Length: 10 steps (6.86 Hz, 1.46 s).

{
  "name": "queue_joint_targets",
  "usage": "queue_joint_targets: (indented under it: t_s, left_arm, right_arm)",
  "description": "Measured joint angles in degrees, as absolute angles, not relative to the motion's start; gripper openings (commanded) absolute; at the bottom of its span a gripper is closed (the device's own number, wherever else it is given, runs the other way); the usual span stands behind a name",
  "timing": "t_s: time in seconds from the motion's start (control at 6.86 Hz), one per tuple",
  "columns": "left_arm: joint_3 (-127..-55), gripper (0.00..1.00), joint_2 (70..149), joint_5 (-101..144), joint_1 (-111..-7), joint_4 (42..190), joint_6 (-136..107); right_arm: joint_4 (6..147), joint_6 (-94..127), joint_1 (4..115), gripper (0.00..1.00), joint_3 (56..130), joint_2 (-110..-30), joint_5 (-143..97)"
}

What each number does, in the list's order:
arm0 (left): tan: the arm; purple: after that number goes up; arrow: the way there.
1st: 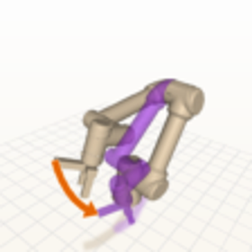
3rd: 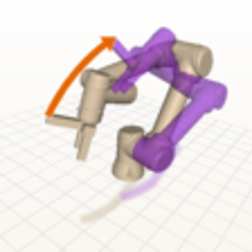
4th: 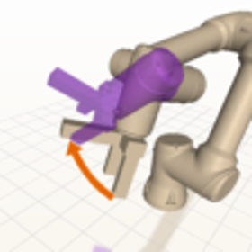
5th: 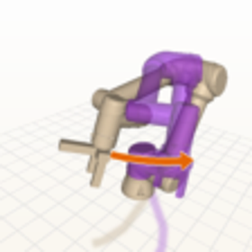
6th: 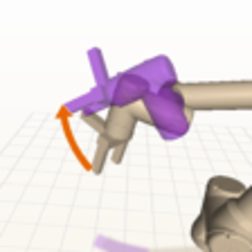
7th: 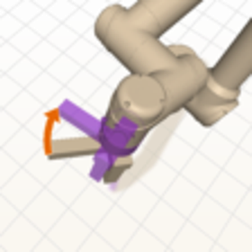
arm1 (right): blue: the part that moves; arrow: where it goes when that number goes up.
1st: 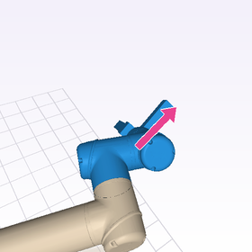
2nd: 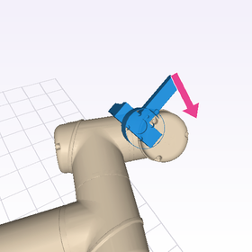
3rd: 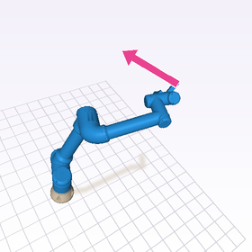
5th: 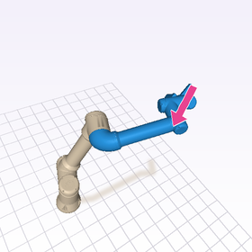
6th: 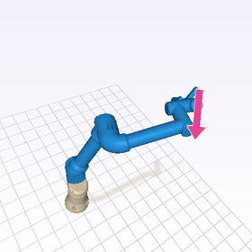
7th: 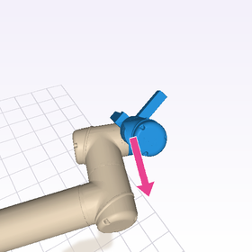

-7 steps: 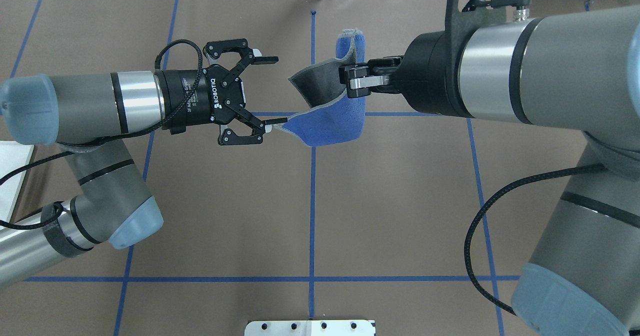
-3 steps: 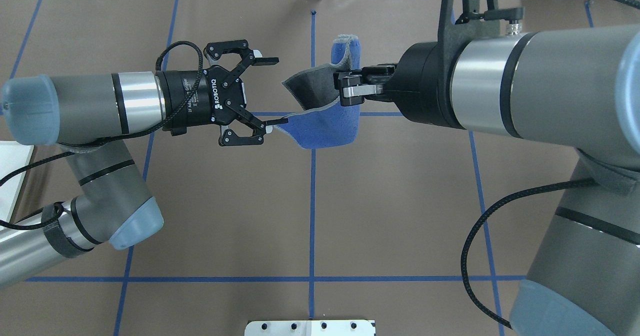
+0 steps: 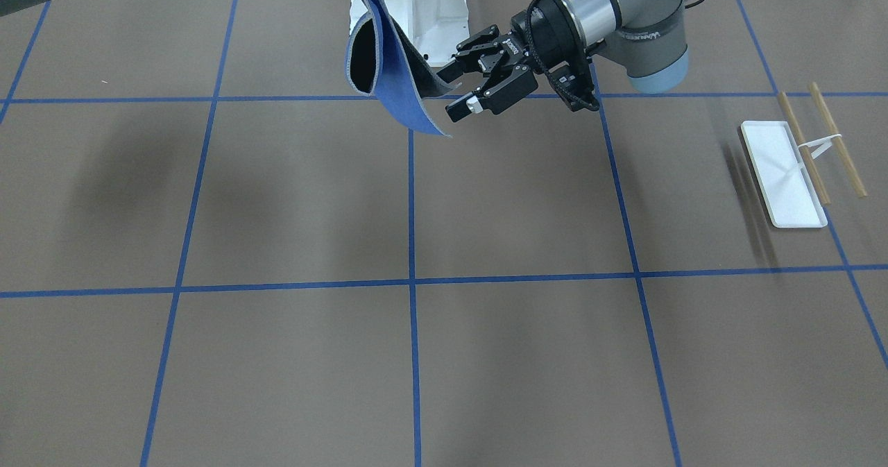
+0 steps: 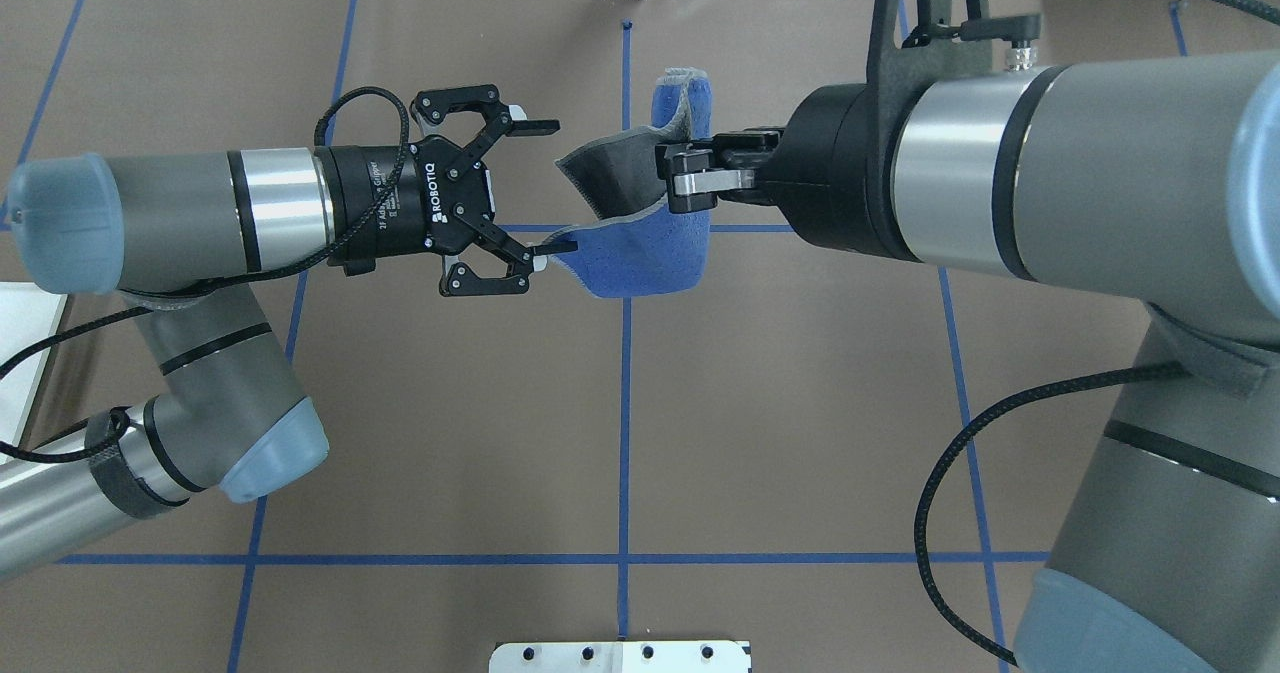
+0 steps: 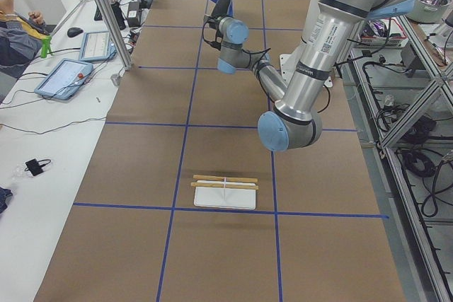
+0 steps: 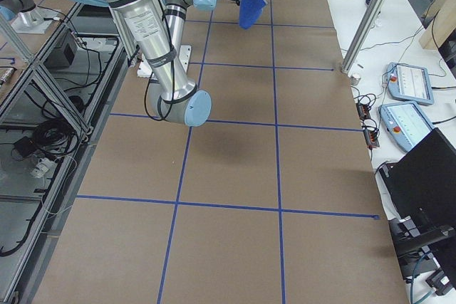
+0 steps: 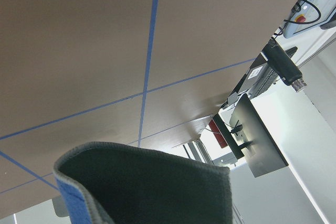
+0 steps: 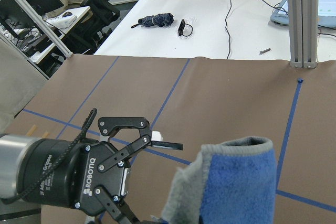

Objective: Hang towel on rack

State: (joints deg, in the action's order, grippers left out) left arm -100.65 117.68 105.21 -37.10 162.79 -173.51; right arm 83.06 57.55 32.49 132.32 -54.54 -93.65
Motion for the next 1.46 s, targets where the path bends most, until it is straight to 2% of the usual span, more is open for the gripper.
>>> queue_joint_targets:
  t_s: [1.46]
  left_arm:
    - [-100.2, 0.97, 117.8, 105.1, -36.9, 162.9, -173.3]
  right_arm:
    - [83.2, 57.6, 27.1, 0.0, 135.6, -54.7, -89.8]
